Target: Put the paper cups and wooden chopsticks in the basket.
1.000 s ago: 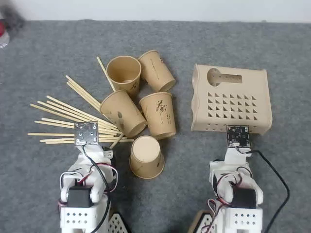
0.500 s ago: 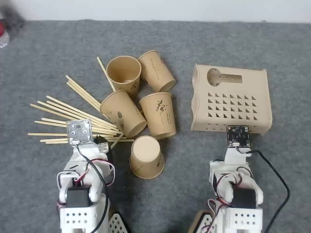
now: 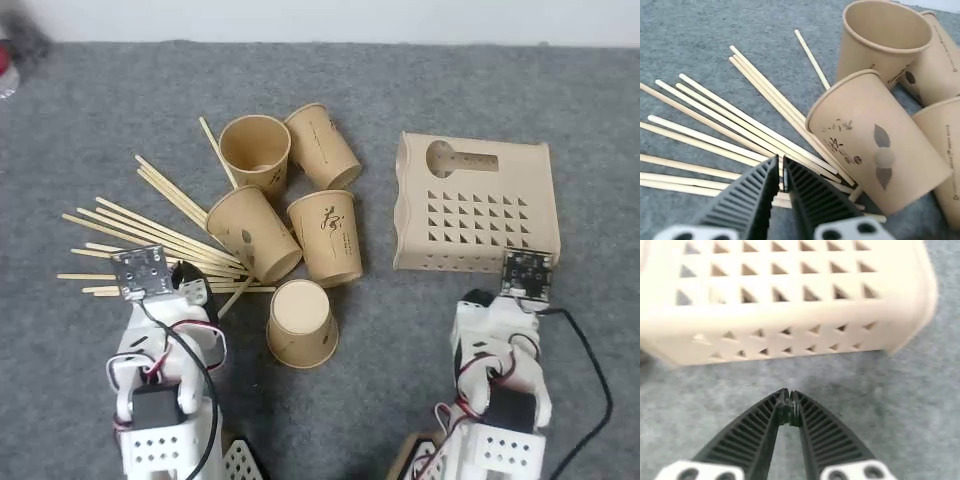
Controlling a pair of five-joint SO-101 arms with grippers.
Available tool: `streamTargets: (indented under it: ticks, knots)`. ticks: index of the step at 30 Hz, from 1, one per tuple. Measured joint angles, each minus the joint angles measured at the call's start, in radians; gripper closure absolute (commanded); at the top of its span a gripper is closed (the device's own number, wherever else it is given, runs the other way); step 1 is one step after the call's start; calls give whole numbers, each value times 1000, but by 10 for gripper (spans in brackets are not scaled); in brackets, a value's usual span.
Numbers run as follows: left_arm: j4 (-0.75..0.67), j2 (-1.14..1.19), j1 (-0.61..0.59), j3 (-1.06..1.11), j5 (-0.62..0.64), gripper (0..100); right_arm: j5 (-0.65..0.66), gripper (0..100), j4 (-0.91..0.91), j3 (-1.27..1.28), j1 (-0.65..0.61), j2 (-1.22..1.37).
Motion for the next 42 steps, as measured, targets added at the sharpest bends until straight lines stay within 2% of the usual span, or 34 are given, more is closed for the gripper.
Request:
streamTargets:
  ticks: [2, 6, 9, 12, 14, 16, 19, 25, 31, 36, 42]
  knots:
    - [0, 0, -5, 0, 0, 987, 63, 989, -5, 0, 28, 0]
    - [31, 0, -6, 0, -34, 987, 295, 989, -9, -9, 54, 0]
    - [75, 0, -6, 0, -160, 987, 462, 989, -9, -52, 54, 0]
    - [103, 0, -6, 0, -305, 987, 539, 988, -9, -98, 54, 0]
    - [123, 0, -11, 0, -388, 987, 526, 963, 17, -169, 58, 0]
    - [147, 0, -40, 0, -446, 987, 459, 887, 68, -284, 66, 0]
    - [155, 0, -66, 0, -468, 987, 394, 771, 71, -482, 61, -9]
    - [158, 0, -71, 0, -473, 987, 377, 818, 55, -664, -57, 186]
    - [158, 0, -71, 0, -473, 987, 367, 822, 66, -961, -157, 612]
    - [158, 0, -71, 0, -473, 987, 359, 822, 207, -1359, -253, 1068]
    - [158, 0, -71, 0, -473, 987, 249, 822, 339, -1870, -287, 1631]
